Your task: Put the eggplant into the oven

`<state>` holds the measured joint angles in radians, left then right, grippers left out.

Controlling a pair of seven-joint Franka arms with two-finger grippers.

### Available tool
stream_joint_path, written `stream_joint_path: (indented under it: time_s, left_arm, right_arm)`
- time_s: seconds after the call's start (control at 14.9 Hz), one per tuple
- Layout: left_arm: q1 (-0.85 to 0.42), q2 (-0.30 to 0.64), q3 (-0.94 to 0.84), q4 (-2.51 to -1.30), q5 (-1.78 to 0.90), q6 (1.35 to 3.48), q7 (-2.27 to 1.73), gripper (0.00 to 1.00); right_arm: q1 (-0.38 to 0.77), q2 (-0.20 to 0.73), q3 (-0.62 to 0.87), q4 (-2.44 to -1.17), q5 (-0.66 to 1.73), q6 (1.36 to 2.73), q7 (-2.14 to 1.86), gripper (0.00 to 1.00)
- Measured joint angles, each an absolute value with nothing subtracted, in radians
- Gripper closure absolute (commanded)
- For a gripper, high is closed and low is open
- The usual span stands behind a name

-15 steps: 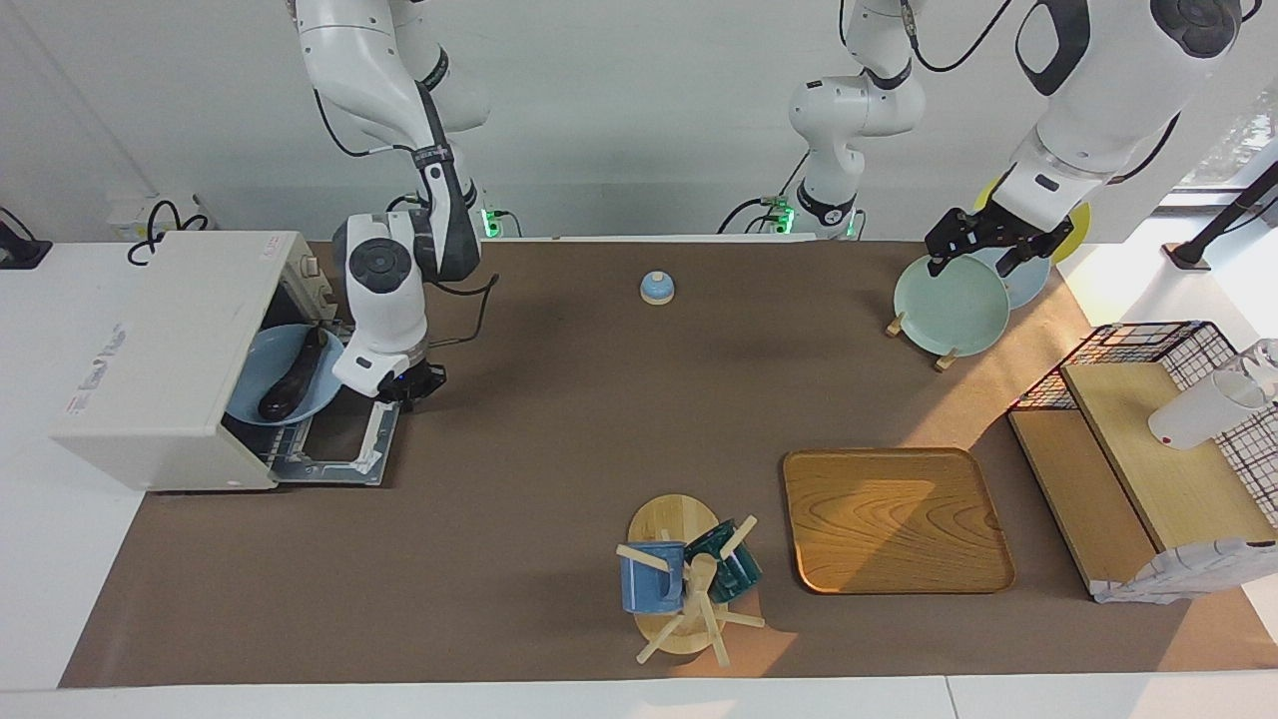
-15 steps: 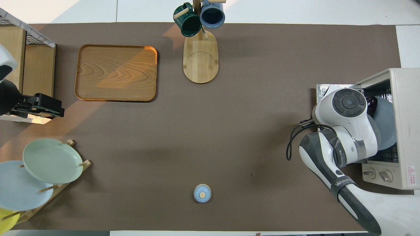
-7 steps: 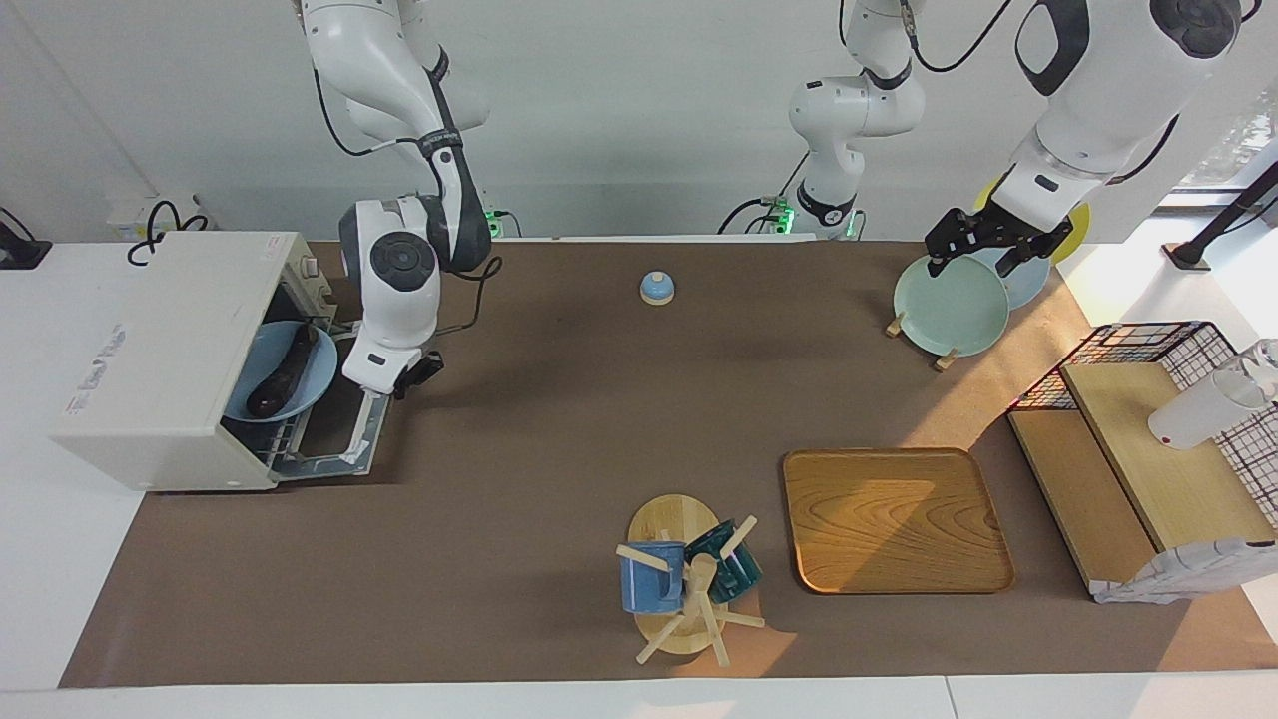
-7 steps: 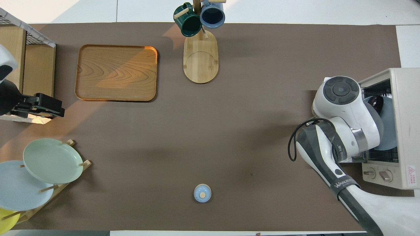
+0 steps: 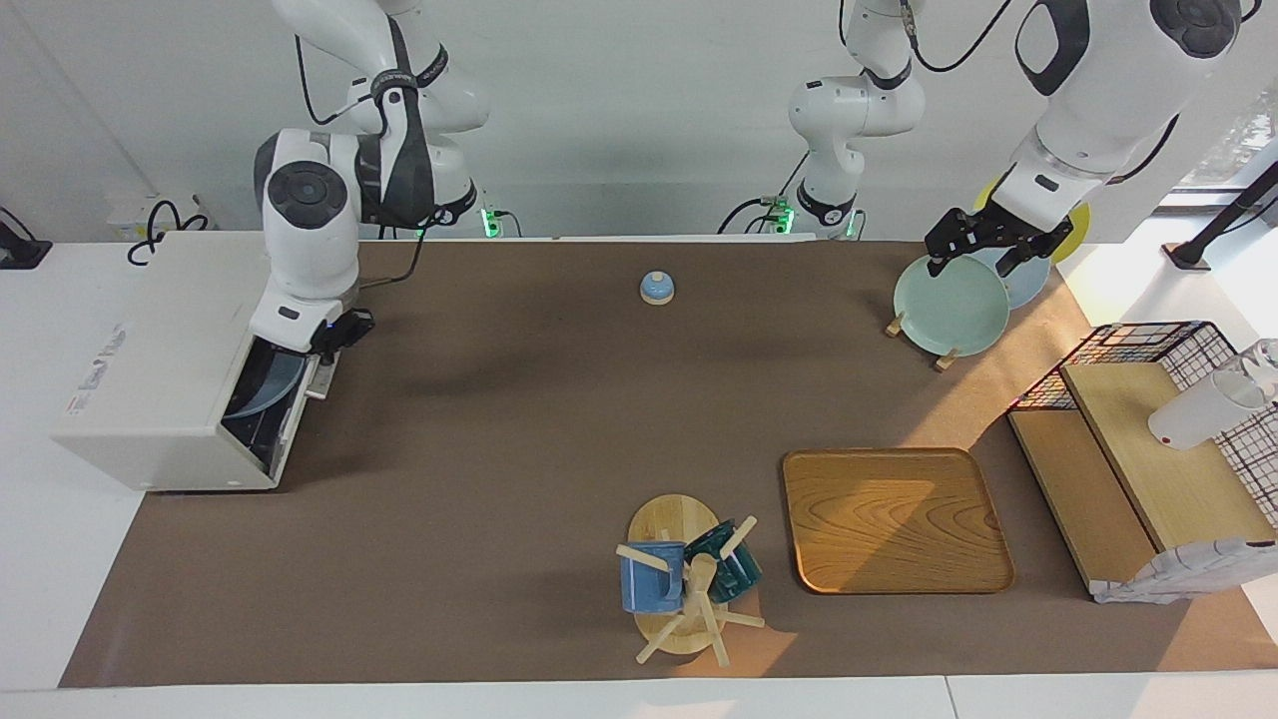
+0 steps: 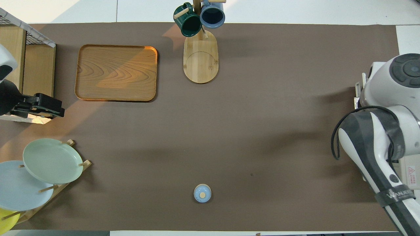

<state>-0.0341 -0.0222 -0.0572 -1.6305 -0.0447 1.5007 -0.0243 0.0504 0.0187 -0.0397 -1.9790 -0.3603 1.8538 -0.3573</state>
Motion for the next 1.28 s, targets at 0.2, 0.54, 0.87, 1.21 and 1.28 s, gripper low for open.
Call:
stream_joint_path:
  time_s: [0.2, 0.54, 0.87, 1.21, 1.28]
  left_arm:
    - [-0.034, -0.022, -0.057, -1.631, -0.045, 1.501, -0.024, 0.00]
    - [-0.034, -0.022, -0.057, -1.631, -0.045, 1.501, -0.024, 0.00]
    - [-0.034, -0.022, -0.057, -1.631, -0.045, 1.501, -0.024, 0.00]
    - [-0.034, -0.022, -0.057, -1.631, -0.045, 1.501, -0.024, 0.00]
    - [-0.034, -0.022, -0.057, -1.631, -0.045, 1.501, -0.024, 0.00]
  right_arm:
    - [0.007, 0.004, -0.043, -1.979, -0.359, 1.845, -0.414, 1.00]
    - [-0.055, -0.003, -0.046, -1.945, -0.231, 1.779, -0.438, 0.43]
    - [-0.051, -0.013, -0.036, -1.752, -0.086, 1.618, -0.394, 0.00]
    - [-0.046, -0.012, -0.018, -1.637, -0.040, 1.530, -0.182, 0.00]
    - [-0.046, -0.009, -0.007, -1.634, -0.039, 1.530, -0.161, 0.00]
